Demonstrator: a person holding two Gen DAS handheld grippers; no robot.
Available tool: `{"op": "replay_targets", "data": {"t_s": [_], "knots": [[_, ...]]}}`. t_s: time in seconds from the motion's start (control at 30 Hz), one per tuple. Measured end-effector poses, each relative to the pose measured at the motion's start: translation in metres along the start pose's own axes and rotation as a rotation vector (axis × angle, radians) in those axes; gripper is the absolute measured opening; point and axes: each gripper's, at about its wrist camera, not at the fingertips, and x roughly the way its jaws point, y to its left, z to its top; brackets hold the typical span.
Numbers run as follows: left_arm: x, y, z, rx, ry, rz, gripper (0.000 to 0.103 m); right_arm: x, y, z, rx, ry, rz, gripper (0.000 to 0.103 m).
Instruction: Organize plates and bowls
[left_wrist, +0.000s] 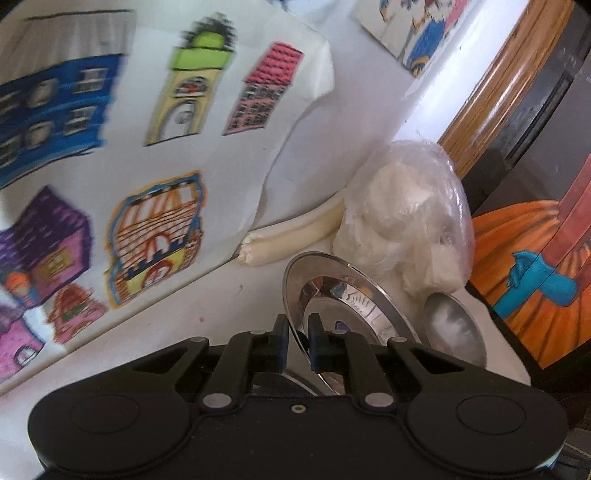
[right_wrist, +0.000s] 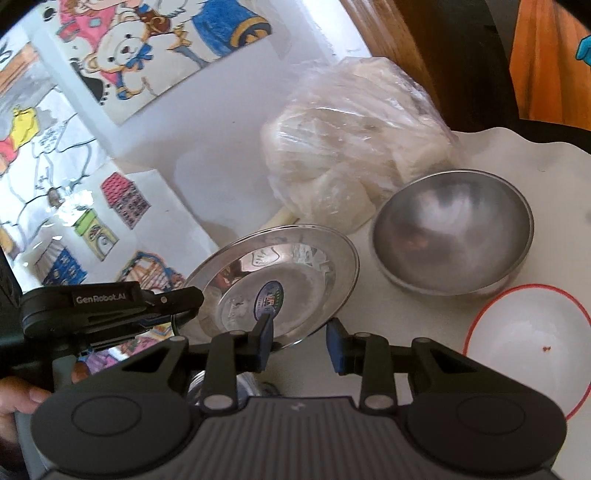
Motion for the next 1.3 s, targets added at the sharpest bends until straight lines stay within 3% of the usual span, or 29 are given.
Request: {"op": "replay_targets", "data": {"t_s": [0.47,1.3], "knots": [[-0.061,0.024,-0.035,-0.026,-0.084,0.039,0.011,-0.016,0.039,-0.027,-0.094,0.015,0.074,0.035],[-0.077,0.049,-0.075,-0.041,-0.056,0.098,0.014,-0.018,0.059,-0.062,-0.164,0.095,0.064,0.035]]}}
